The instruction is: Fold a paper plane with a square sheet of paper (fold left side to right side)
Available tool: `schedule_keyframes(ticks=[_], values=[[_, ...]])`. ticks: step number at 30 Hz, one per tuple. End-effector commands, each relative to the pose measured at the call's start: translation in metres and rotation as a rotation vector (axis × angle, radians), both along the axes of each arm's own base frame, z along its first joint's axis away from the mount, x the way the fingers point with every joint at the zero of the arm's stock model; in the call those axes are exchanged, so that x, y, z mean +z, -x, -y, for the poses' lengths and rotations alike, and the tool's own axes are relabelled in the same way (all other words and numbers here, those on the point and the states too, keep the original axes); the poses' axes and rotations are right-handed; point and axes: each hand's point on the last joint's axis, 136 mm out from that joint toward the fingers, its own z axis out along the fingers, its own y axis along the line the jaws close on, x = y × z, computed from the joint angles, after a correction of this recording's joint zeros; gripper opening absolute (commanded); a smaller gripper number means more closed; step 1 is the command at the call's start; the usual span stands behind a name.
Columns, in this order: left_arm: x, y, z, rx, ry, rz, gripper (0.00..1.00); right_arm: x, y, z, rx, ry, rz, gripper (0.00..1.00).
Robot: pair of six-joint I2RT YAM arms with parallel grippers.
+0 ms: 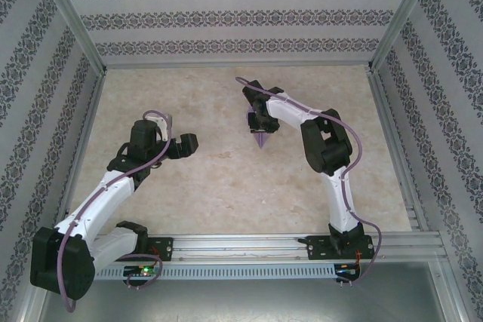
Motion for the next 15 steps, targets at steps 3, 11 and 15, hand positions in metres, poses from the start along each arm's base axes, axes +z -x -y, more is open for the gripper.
schedule_keyframes(ticks=[3,11,15], values=[[0.0154,-0.0052,-0.0035,0.023,0.027,0.010,1.00,0.0189,0.0041,0.0086,-0.008,0.001,0.020,0.35],[0.0211,-0.0046,-0.0054,0.024,0.020,0.017,1.00,0.0211,0.0085,0.0053,0.015,0.007,0.021,0.36],[0.0234,-0.0038,-0.0064,0.027,0.023,0.023,1.00,0.0235,0.0094,0.0050,0.023,0.012,0.025,0.37]])
